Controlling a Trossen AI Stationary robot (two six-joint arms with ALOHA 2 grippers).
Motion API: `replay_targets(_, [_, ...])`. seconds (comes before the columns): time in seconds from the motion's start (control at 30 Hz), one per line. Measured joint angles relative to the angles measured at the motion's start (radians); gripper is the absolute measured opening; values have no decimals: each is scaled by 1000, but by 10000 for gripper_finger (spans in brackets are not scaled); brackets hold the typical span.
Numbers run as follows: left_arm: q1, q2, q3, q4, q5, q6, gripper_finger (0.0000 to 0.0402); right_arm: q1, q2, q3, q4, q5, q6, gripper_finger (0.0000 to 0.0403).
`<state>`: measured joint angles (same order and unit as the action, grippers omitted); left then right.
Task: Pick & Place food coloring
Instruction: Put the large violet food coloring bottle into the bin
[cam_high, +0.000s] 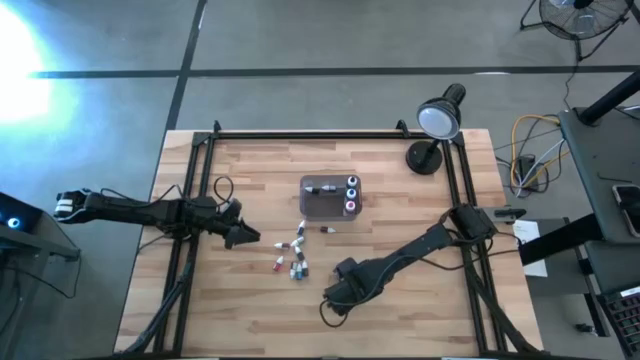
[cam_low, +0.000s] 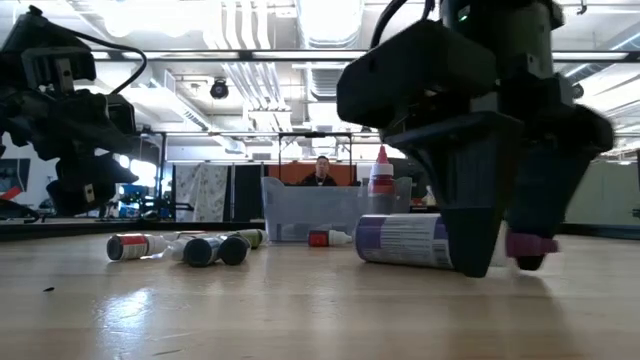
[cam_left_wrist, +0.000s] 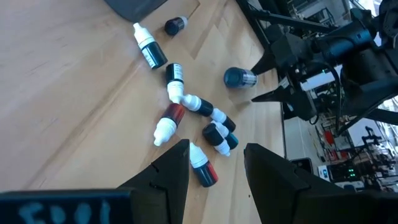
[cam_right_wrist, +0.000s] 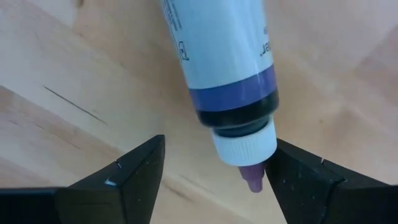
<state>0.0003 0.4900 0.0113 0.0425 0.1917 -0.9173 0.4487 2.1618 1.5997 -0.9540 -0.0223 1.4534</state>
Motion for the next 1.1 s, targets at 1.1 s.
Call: replay_targets(1.1, [0, 0, 0, 3, 30, -179, 131, -51, -59, 0, -42, -58, -545, 258])
